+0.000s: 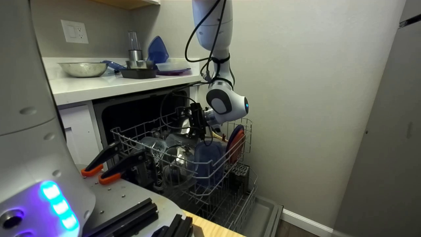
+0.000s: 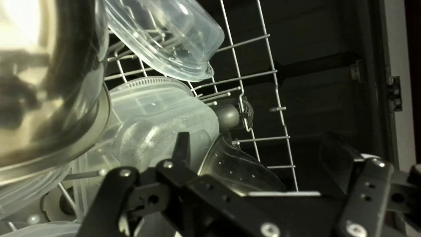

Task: Remove the silver bowl from the dishwasher and put it on the counter

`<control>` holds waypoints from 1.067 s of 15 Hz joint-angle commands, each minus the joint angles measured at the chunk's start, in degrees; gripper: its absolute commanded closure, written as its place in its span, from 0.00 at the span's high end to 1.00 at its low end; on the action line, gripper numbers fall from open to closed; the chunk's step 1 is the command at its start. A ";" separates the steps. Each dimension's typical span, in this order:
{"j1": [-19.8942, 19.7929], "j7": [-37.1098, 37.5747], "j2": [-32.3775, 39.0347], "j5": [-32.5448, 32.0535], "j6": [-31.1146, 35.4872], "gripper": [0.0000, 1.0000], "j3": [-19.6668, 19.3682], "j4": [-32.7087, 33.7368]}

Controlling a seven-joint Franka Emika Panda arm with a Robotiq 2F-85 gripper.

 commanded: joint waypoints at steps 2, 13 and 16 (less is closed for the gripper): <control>2.00 -0.89 -1.31 5.58 2.48 1.00 -1.74 -1.58; 7.90 -0.09 -0.84 15.79 14.37 1.00 -4.44 -1.24; 8.44 -0.78 -0.80 19.90 17.72 1.00 -4.40 -1.29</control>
